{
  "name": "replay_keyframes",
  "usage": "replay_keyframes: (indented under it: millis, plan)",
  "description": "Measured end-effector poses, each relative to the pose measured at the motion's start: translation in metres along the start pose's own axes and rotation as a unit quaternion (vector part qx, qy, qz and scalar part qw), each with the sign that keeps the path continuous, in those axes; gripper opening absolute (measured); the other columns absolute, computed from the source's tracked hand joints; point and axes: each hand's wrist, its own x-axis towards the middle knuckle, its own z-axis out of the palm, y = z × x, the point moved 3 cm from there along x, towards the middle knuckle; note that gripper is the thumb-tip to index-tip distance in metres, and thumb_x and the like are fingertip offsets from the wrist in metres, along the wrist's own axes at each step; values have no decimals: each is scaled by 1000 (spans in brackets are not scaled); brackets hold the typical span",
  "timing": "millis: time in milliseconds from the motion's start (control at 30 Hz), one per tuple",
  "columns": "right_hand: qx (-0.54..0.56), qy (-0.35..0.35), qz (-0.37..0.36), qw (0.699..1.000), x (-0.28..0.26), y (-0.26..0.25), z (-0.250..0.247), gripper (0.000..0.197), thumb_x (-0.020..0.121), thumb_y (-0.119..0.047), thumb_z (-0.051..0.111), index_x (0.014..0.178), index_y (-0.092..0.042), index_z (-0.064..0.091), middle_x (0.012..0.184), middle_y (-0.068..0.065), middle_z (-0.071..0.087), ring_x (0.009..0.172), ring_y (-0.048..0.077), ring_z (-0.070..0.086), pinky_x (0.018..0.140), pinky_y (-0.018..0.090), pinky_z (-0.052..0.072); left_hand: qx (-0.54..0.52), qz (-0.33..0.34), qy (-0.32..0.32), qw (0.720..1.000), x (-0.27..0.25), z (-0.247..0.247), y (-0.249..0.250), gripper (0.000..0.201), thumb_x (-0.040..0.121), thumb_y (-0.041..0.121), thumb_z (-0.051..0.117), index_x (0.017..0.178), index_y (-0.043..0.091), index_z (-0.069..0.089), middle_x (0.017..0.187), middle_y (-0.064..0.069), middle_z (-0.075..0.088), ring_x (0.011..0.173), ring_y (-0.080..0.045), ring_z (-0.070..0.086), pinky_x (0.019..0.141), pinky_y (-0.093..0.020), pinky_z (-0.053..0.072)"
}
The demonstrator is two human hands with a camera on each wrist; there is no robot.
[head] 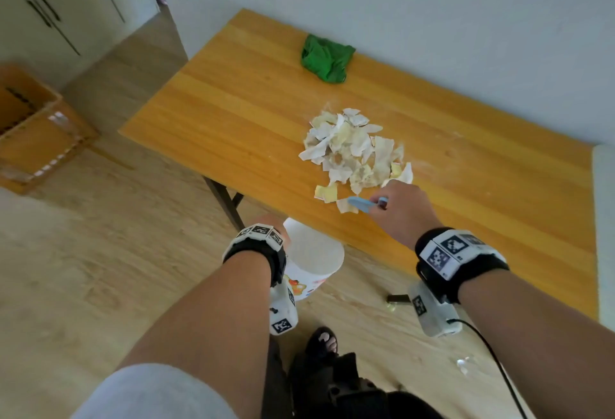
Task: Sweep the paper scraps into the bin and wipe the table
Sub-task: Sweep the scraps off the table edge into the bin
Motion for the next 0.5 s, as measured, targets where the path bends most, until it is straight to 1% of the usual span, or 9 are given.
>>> replay_keyframes:
  millis: [100,167,200,233,267,367,433,467,500]
  plan:
    - [35,17,-8,999,-6,-10,-7,18,85,-16,55,83,-15,73,77,3,60,60,21,54,48,29,42,1,14,8,1000,9,-1,1,53,83,22,44,135,13,50,106,-10,70,96,-33,68,86,-54,54]
    - [49,50,-7,998,-5,-15,-18,17,84,-16,57,83,-14,75,79,5,63,65,26,60,55,37,51,16,22,11,1000,11,-3,4,50,83,19,41,129,9,54,105,-15,70,95,-37,68,84,-58,53]
    - [51,66,-7,996,-3,-17,-23,17,84,-16,58,84,-14,75,79,6,64,66,27,60,57,38,51,19,20,16,999,15,-2,3,47,82,18,41,125,8,58,105,-17,70,95,-39,67,84,-59,52]
    - [51,76,-9,996,1,-19,-26,17,84,-15,57,85,-14,74,79,6,63,67,28,60,58,38,51,20,21,16,999,19,-3,2,47,81,19,41,123,9,59,106,-17,69,96,-39,67,84,-60,52]
    - [50,80,-13,995,4,-22,-28,17,85,-15,57,86,-14,74,81,7,63,69,29,60,58,37,50,10,16,15,1000,27,-3,-1,50,79,21,43,125,11,58,107,-16,69,95,-39,67,83,-60,52]
    - [38,54,-26,997,17,-31,-17,21,89,-13,53,95,-11,73,89,9,61,72,27,57,59,34,44,-13,9,7,1000,47,-3,-7,71,69,26,45,140,21,45,111,-13,68,93,-37,68,79,-58,54]
    - [22,34,-31,999,22,-40,-4,24,92,-13,50,103,-10,71,92,7,55,73,24,54,58,30,40,-30,15,9,999,36,-11,-6,67,71,23,46,138,20,46,106,-12,69,89,-35,69,79,-56,55]
    - [10,24,-34,999,24,-44,2,25,93,-13,49,104,-9,71,94,7,54,75,25,54,60,30,40,-36,20,14,999,26,-18,-5,60,73,21,47,132,15,50,102,-11,70,85,-35,70,78,-54,56]
    - [-4,12,-40,999,25,-48,7,26,94,-14,47,104,-8,70,95,8,54,76,26,55,62,31,41,-43,23,21,999,19,-22,-5,48,75,20,49,122,12,56,97,-11,71,82,-34,70,77,-52,57]
